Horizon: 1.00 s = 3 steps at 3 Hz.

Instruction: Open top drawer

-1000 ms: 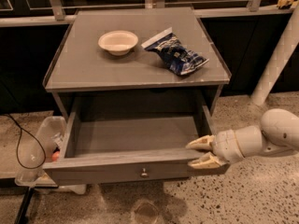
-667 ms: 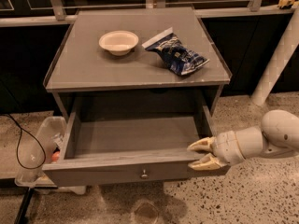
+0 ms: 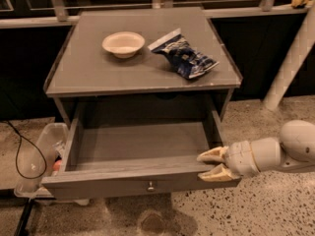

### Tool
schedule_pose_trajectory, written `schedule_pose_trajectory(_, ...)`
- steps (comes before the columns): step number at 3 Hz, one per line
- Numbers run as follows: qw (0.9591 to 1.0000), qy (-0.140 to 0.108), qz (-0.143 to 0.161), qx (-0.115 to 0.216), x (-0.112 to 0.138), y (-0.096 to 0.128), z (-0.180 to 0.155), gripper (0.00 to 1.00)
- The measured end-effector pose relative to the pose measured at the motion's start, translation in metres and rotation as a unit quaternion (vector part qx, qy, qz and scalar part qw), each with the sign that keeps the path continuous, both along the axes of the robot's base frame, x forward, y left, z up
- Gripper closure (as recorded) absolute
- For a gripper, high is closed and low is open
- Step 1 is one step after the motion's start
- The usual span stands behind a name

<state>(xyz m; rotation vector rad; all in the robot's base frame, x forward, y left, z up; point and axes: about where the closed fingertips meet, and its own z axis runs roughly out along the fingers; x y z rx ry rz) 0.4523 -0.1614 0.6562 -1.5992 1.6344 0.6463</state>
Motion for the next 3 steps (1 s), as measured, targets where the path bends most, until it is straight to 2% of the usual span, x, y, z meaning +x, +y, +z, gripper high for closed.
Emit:
schedule_pose_trajectory(1,1.0000,0.000,0.000,0.000,0.000,0.000,0.000,0.67)
schedule_pose_trajectory(2,1.0000,0.000,0.000,0.000,0.000,0.000,0.000,0.43)
schedule_pose_trajectory(3,0.9998,0.011,0.006,0.013,-0.010,-0.001,-0.010,0.20)
